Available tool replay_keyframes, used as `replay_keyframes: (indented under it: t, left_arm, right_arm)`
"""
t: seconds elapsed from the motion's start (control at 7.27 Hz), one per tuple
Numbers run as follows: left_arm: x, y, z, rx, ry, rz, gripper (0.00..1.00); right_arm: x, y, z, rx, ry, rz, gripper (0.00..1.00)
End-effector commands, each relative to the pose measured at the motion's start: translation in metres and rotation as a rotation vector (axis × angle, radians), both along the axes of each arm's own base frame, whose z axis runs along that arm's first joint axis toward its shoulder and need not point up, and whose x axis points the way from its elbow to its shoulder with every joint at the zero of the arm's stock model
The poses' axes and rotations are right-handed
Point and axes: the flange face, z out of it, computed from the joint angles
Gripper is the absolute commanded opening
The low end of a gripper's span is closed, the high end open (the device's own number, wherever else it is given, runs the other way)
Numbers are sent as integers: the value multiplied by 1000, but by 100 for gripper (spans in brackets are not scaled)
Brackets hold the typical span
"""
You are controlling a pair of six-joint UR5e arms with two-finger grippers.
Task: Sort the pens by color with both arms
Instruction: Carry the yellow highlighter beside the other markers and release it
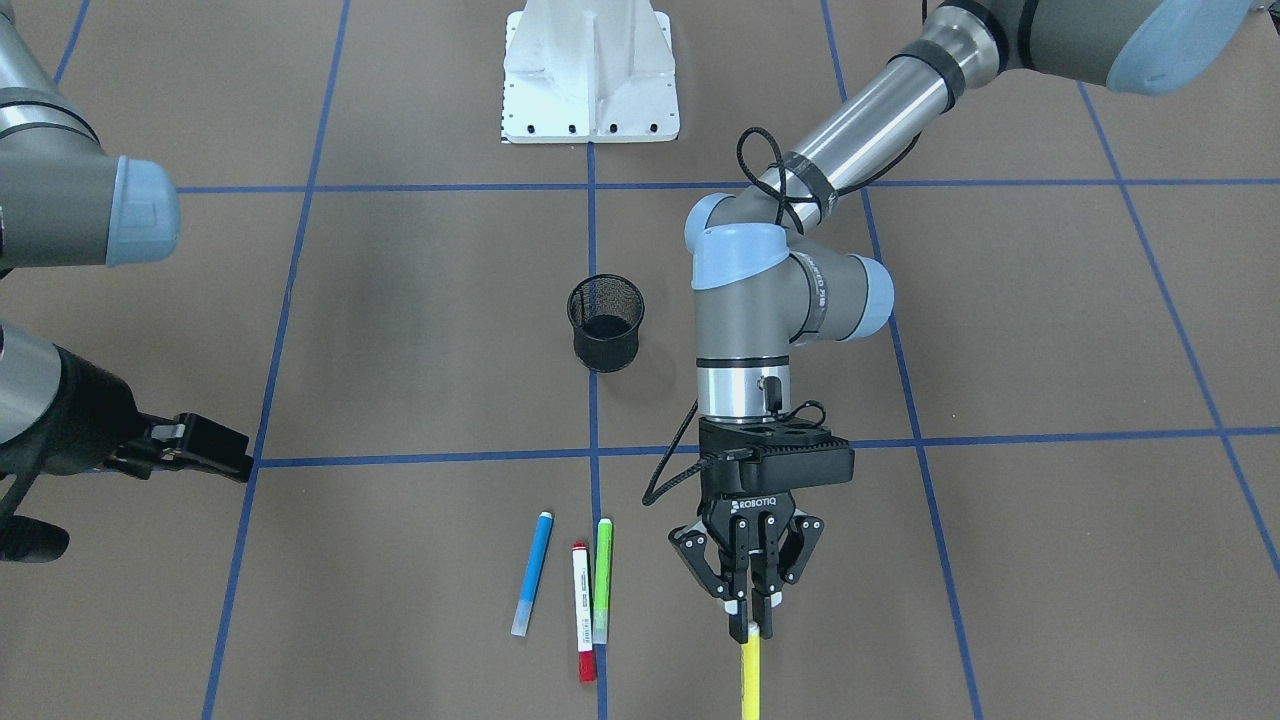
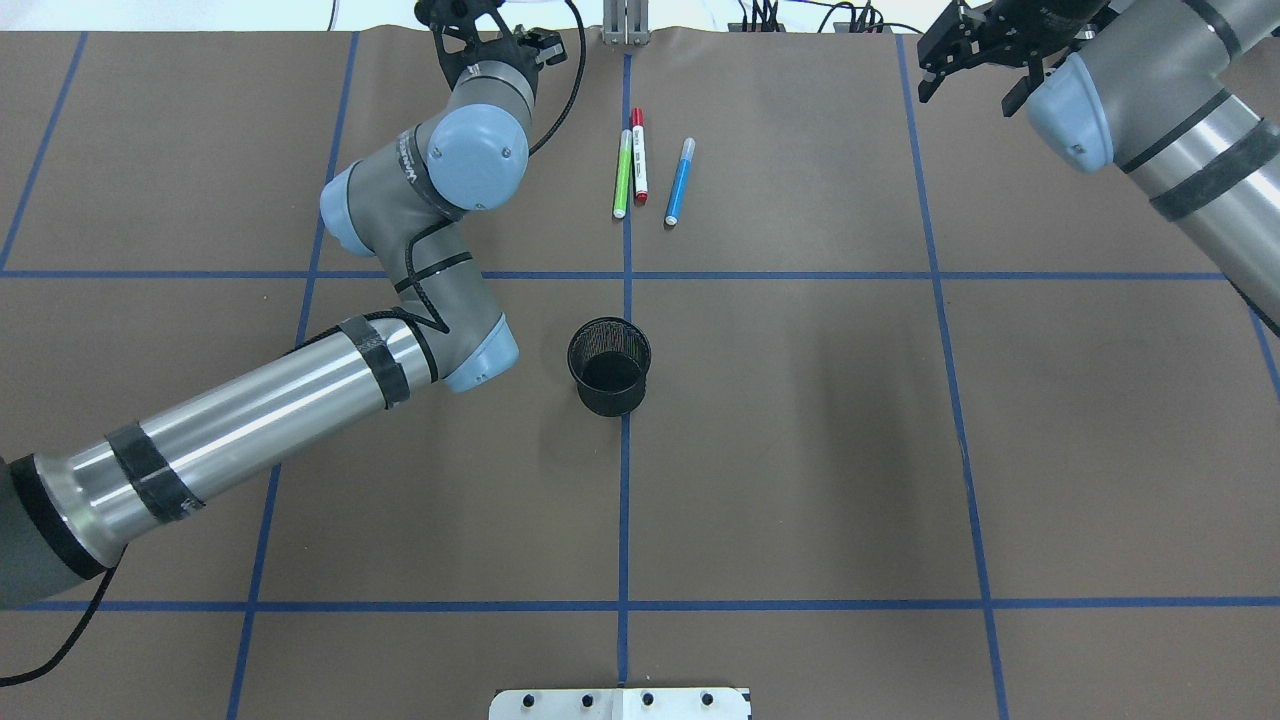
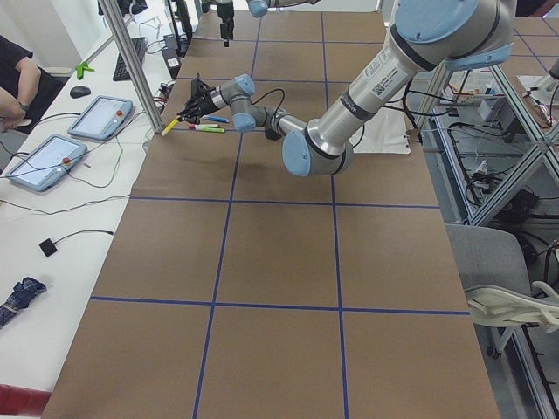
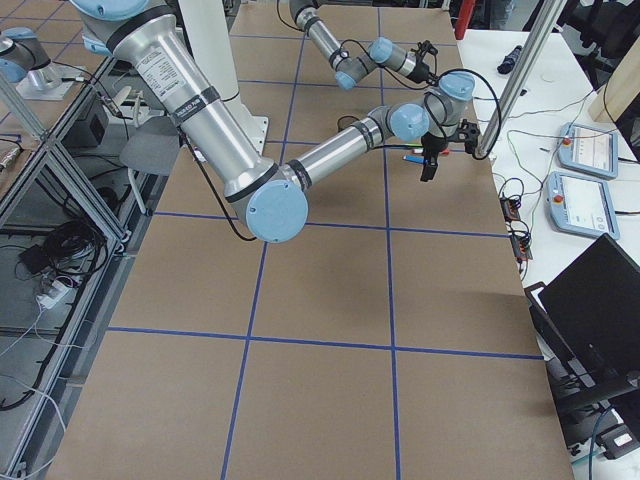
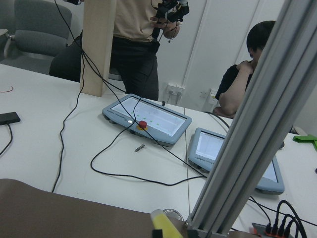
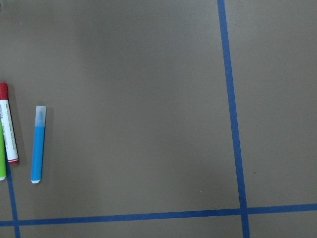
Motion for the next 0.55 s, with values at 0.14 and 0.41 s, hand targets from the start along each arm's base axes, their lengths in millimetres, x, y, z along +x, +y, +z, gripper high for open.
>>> replay_keyframes:
  t: [0.14,0.41]
  left_arm:
    - [54,41,-7,1,107,15,0]
    - [75,39,-4,43,175,34,0]
  right_arm:
    - [29,-12,6,98,117,-123,100]
    - [29,-12,6,98,118,-123,100]
